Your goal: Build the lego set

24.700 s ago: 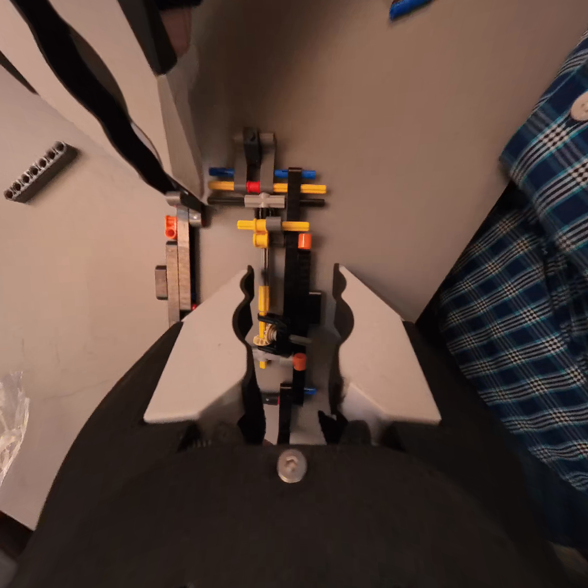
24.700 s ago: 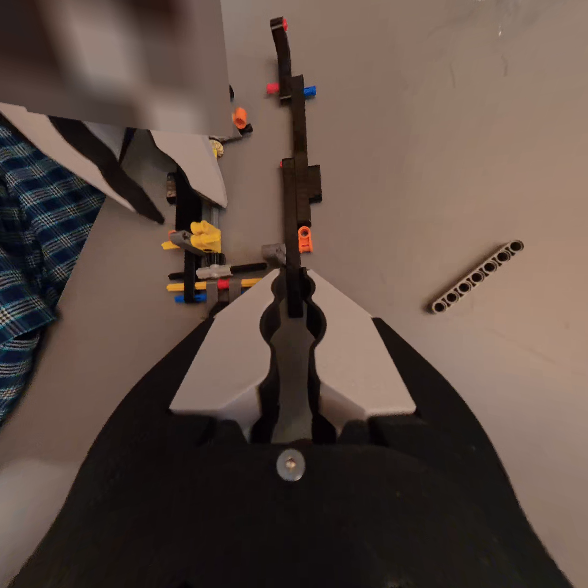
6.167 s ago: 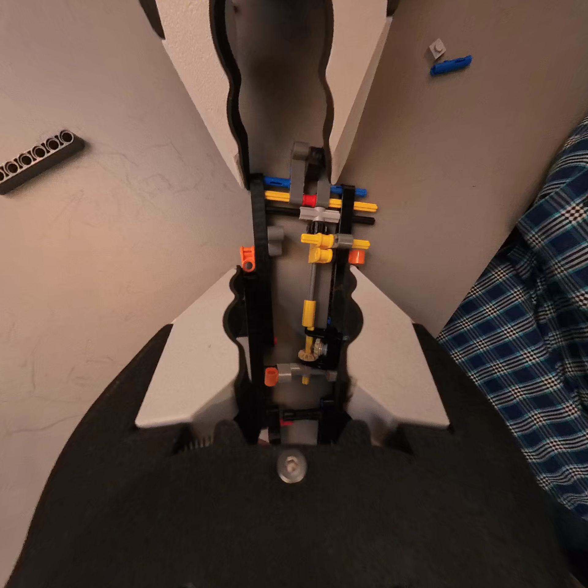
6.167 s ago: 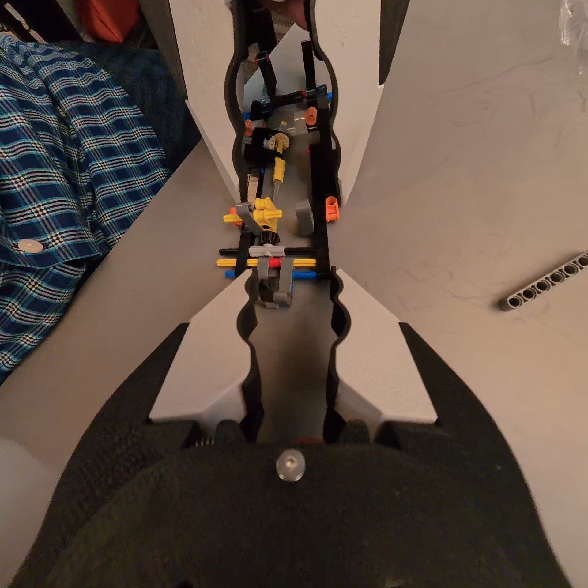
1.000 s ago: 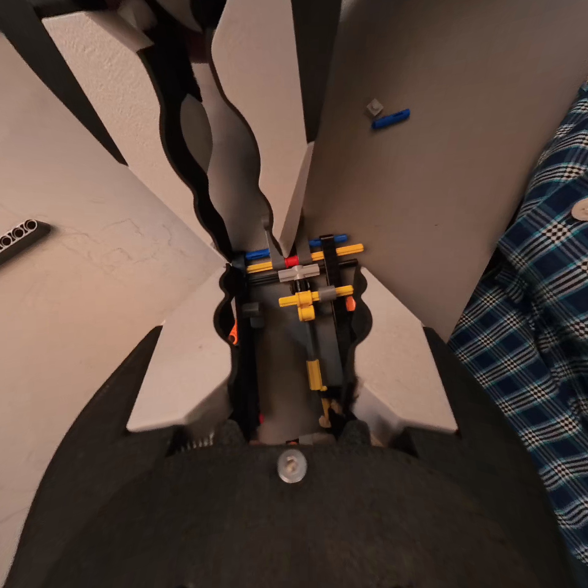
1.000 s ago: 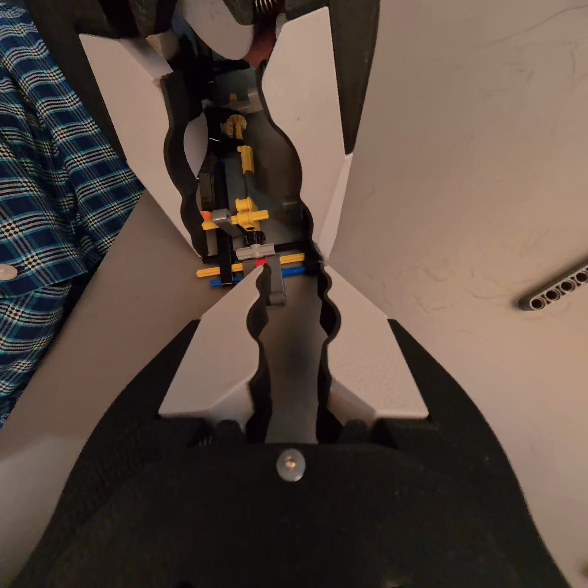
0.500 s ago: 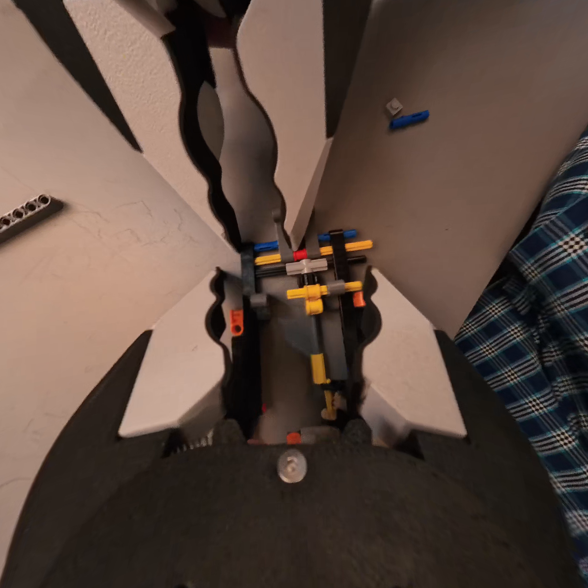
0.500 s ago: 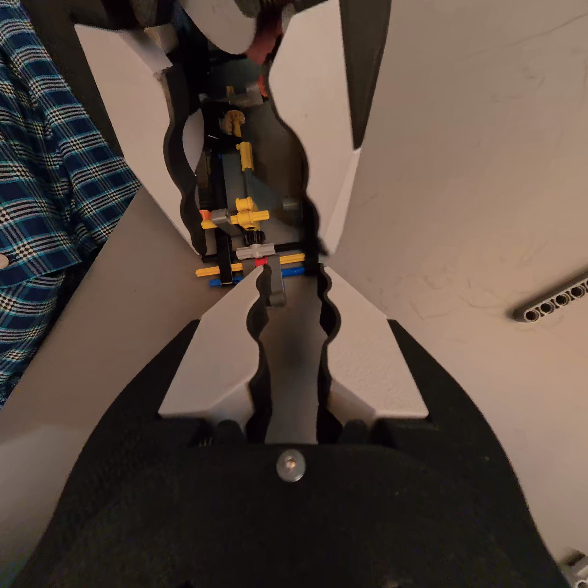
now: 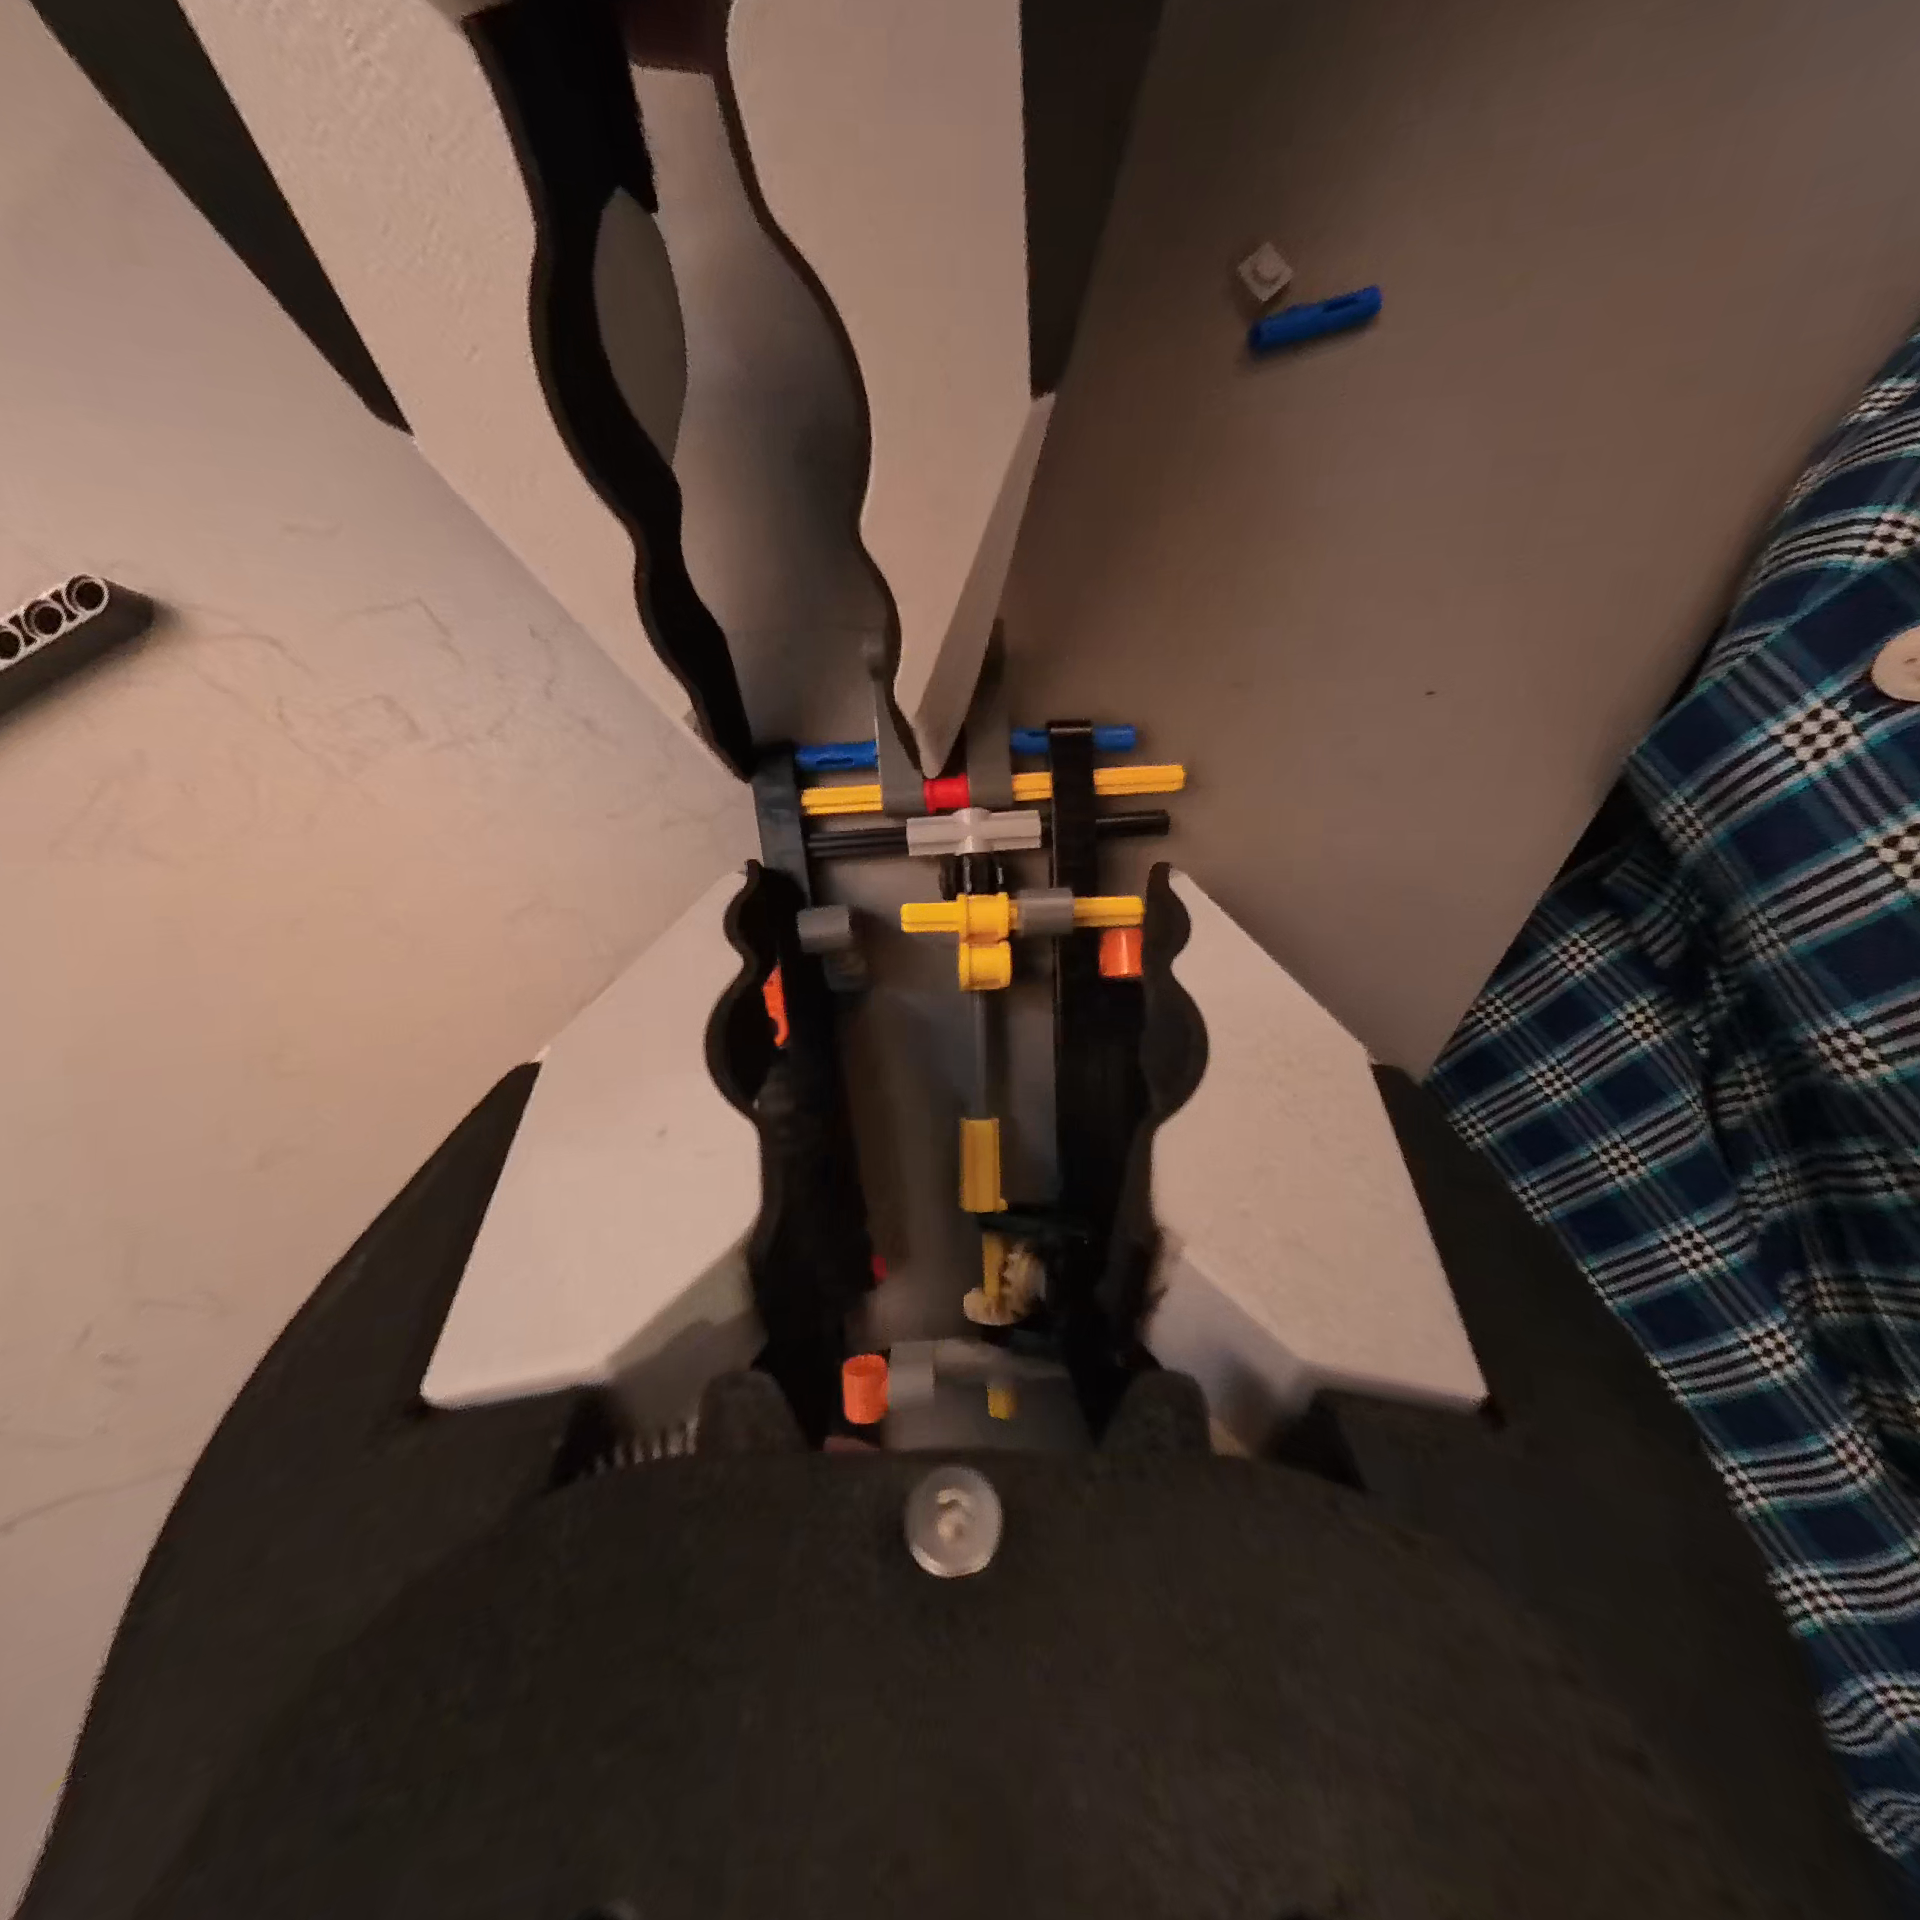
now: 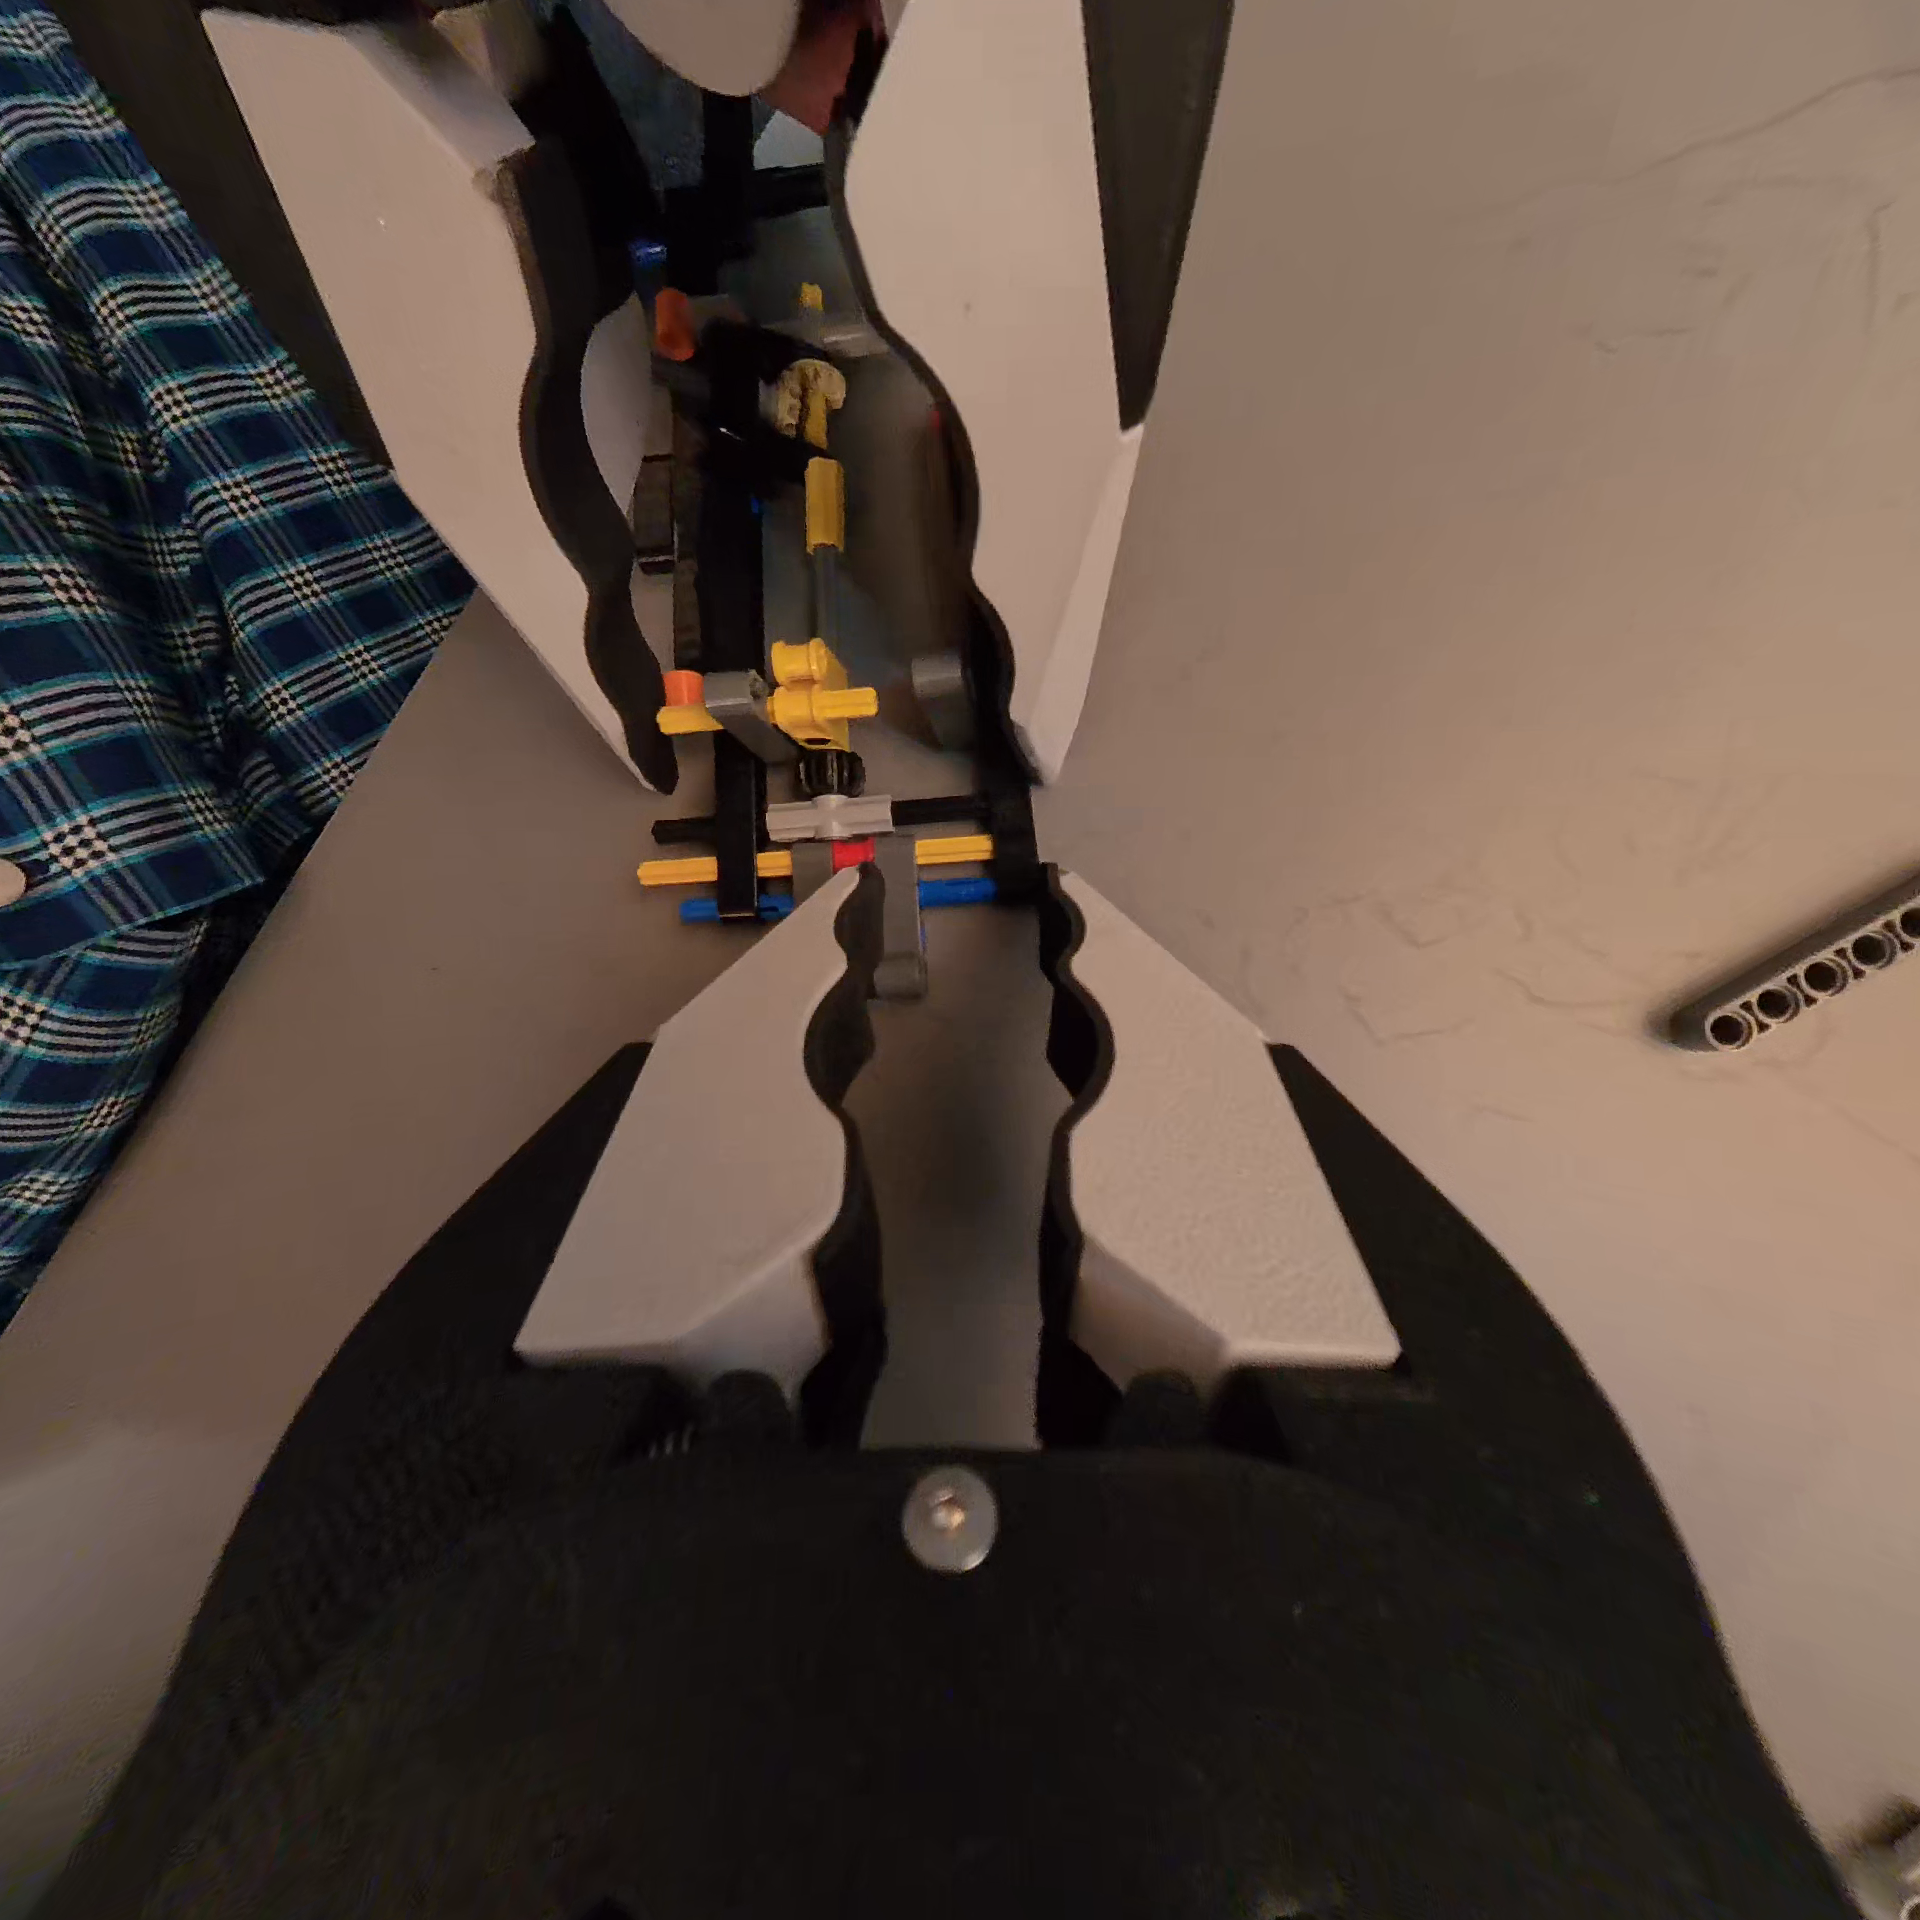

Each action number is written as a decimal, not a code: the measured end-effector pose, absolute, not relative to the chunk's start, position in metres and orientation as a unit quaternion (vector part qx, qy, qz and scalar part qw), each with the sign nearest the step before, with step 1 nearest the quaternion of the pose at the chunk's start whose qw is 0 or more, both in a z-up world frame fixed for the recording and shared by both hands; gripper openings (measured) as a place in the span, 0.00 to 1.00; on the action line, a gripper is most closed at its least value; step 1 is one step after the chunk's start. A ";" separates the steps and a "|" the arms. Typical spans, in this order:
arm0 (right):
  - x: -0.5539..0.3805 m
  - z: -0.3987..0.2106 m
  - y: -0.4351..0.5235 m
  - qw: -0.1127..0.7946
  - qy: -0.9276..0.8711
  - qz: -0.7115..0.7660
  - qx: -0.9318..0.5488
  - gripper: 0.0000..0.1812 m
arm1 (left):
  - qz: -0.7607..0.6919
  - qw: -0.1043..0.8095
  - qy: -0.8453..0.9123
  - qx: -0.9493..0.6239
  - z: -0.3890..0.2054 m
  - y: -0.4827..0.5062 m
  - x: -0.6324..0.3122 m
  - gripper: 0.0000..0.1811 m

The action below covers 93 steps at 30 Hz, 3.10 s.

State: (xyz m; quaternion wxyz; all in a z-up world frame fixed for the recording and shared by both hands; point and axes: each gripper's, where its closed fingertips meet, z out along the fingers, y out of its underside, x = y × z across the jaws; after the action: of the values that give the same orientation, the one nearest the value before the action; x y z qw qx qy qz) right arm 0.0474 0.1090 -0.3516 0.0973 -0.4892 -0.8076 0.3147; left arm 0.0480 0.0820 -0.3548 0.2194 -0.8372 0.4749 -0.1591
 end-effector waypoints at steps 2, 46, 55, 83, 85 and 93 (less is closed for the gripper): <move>0.047 -0.352 0.109 0.098 -0.812 0.311 -0.485 0.16 | -0.159 0.220 0.477 -0.836 -0.355 0.082 0.048 0.39; 0.053 -0.354 0.112 0.103 -0.806 0.273 -0.514 0.16 | -0.173 0.232 0.495 -0.819 -0.355 0.086 0.052 0.38; 0.053 -0.354 0.112 0.111 -0.801 0.281 -0.518 0.15 | -0.175 0.234 0.499 -0.816 -0.355 0.086 0.054 0.38; 0.055 -0.349 0.109 0.134 -0.723 0.357 -0.576 0.08 | -0.172 0.242 0.493 -0.818 -0.354 0.087 0.057 0.39; 0.056 -0.349 0.109 0.142 -0.715 0.349 -0.589 0.09 | -0.171 0.244 0.493 -0.818 -0.354 0.088 0.058 0.39; 0.060 -0.350 0.107 0.186 -0.713 0.274 -0.618 0.08 | -0.171 0.247 0.492 -0.817 -0.354 0.088 0.059 0.40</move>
State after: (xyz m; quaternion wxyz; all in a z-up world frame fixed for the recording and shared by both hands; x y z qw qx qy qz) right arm 0.0596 0.1075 -0.3501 0.1860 -0.6175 -0.7135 0.2739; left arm 0.0589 0.0880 -0.3537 0.2474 -0.8173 0.4916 -0.1706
